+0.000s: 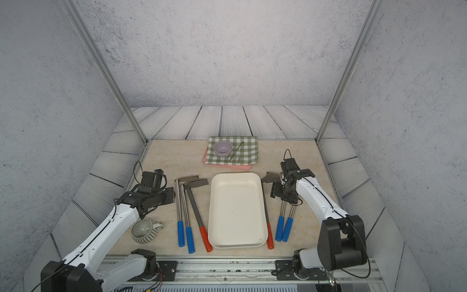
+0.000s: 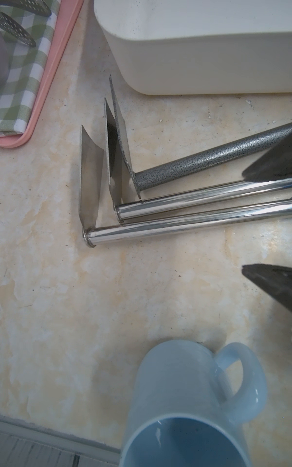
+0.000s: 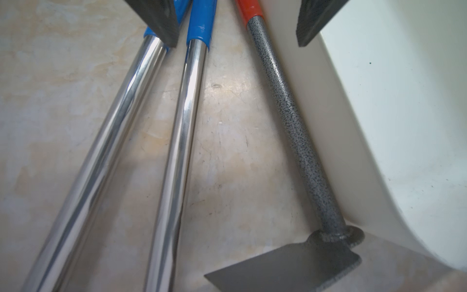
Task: Put the small hoe into the storage box
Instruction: Move the storage box to the center of the board.
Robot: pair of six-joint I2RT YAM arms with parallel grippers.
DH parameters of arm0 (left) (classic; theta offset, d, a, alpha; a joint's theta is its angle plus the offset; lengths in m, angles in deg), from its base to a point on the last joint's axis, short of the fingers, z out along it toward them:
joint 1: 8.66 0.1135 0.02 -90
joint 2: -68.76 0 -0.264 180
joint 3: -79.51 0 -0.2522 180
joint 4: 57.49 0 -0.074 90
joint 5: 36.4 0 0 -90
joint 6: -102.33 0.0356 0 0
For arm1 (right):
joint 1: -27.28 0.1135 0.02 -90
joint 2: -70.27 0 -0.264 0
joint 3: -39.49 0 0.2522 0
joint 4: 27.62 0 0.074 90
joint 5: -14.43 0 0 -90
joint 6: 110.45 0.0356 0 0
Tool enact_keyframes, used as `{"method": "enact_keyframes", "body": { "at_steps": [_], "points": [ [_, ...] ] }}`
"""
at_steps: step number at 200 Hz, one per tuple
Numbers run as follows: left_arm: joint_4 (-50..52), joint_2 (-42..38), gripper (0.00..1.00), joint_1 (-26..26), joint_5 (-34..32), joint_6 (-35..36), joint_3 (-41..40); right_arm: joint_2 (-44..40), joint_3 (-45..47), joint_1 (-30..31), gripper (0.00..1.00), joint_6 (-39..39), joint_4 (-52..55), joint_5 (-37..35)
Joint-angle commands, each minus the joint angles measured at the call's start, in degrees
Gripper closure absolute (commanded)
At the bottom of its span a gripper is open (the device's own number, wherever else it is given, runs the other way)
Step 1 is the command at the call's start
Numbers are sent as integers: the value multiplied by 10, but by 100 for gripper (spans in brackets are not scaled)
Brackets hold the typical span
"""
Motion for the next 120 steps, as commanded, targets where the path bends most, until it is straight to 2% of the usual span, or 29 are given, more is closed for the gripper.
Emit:
{"method": "enact_keyframes", "body": {
  "at_steps": [1,65,120],
  "points": [
    [10,-10,45,-2,4,3,15,10,-8,14,27,9,8,-17],
    [11,-2,46,-2,11,4,18,48,-3,77,30,33,-11,-14],
    [13,-7,46,-2,10,4,17,86,-41,140,31,54,-13,-10]
  ]
}}
